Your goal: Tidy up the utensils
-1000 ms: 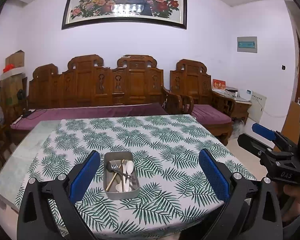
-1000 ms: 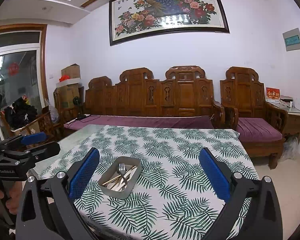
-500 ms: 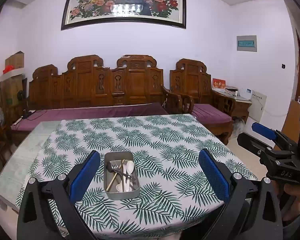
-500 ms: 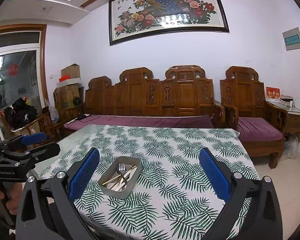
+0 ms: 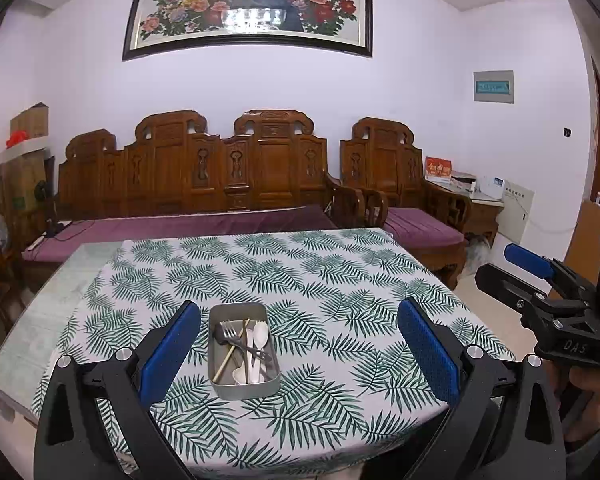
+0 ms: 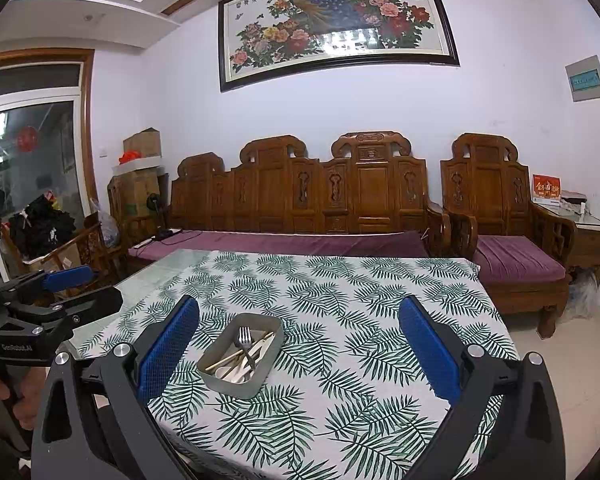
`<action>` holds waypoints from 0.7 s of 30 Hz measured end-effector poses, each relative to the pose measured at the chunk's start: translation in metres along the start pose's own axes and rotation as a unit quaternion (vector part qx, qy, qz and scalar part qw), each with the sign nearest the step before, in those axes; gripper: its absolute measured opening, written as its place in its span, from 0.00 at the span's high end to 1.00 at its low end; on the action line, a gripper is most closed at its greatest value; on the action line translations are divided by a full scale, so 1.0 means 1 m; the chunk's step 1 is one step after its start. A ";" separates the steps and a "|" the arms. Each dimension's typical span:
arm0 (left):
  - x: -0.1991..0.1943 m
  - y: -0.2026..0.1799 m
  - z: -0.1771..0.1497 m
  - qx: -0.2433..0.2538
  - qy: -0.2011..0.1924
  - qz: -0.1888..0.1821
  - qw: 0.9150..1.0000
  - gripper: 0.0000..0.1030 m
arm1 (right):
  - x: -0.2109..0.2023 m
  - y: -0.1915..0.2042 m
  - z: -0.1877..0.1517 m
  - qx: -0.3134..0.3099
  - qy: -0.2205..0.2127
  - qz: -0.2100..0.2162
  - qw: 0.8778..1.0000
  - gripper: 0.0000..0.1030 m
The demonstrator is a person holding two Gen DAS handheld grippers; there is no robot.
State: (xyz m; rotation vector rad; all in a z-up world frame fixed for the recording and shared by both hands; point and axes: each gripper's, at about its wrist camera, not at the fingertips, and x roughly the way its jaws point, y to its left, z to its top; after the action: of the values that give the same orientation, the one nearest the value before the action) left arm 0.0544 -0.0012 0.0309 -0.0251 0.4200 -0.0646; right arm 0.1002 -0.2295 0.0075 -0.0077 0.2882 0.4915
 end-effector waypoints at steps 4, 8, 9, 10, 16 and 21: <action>0.000 0.000 0.000 0.001 -0.001 0.000 1.000 0.08 | 0.000 0.000 0.001 0.001 0.000 0.000 1.000 0.02; -0.001 0.000 0.000 0.000 -0.003 -0.001 1.000 0.08 | 0.000 0.001 0.001 0.001 -0.001 0.000 1.000 0.02; -0.001 0.000 0.000 0.000 -0.003 0.000 1.000 0.08 | 0.000 0.002 0.001 0.001 -0.001 0.000 1.000 0.02; -0.001 0.000 0.000 0.000 -0.004 0.000 1.000 0.08 | 0.000 0.002 0.001 0.001 -0.001 0.000 1.000 0.02; -0.001 0.000 0.000 0.000 -0.005 0.000 1.000 0.08 | 0.000 0.005 0.003 0.001 -0.002 0.002 1.000 0.02; -0.002 -0.001 -0.001 0.000 -0.004 0.001 1.000 0.08 | 0.000 0.004 0.003 0.001 -0.002 0.001 1.000 0.02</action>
State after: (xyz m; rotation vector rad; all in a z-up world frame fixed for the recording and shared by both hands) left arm 0.0524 -0.0019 0.0311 -0.0243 0.4112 -0.0636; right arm 0.0988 -0.2255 0.0104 -0.0035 0.2855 0.4939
